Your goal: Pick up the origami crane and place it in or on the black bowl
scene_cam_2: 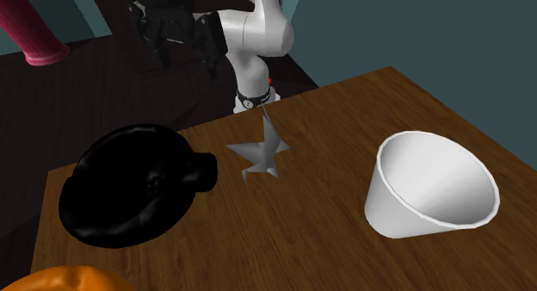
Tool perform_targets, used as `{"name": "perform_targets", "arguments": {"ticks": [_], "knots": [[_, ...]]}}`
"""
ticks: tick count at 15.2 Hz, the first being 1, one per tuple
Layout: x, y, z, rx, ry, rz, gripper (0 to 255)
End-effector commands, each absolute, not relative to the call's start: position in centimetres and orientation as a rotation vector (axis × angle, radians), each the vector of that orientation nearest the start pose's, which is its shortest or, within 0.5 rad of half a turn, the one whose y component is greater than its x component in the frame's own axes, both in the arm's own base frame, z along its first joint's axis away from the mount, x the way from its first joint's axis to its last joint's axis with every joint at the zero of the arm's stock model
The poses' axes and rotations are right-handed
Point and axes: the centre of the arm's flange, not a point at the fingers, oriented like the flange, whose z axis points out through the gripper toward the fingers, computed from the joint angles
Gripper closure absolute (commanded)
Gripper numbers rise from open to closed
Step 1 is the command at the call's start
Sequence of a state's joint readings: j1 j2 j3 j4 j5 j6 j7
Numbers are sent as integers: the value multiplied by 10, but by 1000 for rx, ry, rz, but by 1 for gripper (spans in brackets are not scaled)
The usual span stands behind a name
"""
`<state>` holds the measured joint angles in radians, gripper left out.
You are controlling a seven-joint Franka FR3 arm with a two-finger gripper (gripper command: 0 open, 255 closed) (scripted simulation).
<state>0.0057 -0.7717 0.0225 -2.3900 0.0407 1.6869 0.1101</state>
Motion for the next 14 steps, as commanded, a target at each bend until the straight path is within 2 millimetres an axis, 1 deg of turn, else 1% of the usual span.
{"name": "perform_targets", "arguments": {"ticks": [1,13,14], "knots": [[321,15,580,-3107,142,-104,0],[371,164,561,-3080,291,33,0],[373,171,560,-3078,298,40,0]]}}
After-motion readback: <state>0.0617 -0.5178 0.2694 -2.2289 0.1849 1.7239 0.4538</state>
